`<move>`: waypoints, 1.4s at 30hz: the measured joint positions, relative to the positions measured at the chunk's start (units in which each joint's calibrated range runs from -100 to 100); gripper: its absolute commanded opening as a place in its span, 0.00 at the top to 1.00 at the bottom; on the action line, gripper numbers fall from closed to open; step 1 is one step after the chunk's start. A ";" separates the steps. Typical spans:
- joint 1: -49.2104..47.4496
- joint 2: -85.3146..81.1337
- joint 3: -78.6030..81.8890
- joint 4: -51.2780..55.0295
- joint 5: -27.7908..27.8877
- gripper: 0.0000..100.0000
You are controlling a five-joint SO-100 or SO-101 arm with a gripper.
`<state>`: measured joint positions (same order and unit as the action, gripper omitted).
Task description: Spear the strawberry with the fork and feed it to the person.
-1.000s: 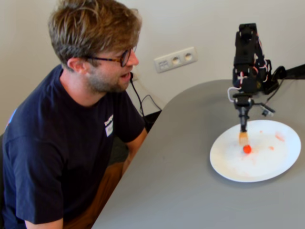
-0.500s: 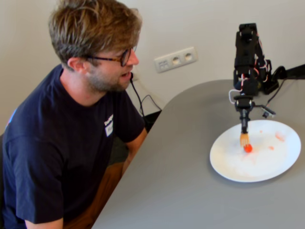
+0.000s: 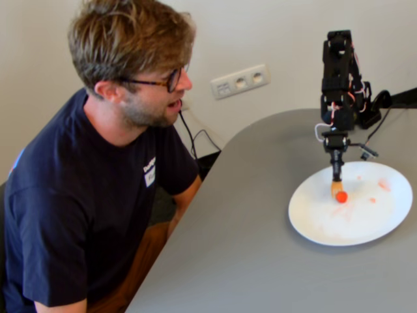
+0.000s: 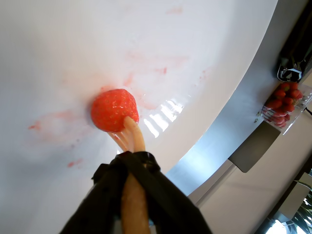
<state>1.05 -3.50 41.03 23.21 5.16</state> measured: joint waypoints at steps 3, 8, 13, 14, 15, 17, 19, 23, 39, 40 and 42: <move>0.00 0.08 -0.72 0.26 0.00 0.99; -0.08 0.51 -7.07 2.40 0.05 0.99; 1.76 -2.36 -13.86 2.40 0.05 0.99; 3.10 -6.83 -16.12 2.40 0.05 0.99; 4.78 -10.96 -17.48 2.32 0.05 0.99; 5.53 -12.64 -17.75 2.15 0.05 0.99; 11.07 -23.43 -18.21 1.97 0.47 0.99; 15.09 -27.81 -18.66 -3.17 3.55 0.99; 28.93 -18.88 -18.48 -29.26 4.38 0.99; 30.02 -16.10 -18.66 -31.92 4.38 0.99; 32.54 -12.22 -18.39 -35.52 4.38 0.99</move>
<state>33.58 -15.72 22.64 -12.31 9.54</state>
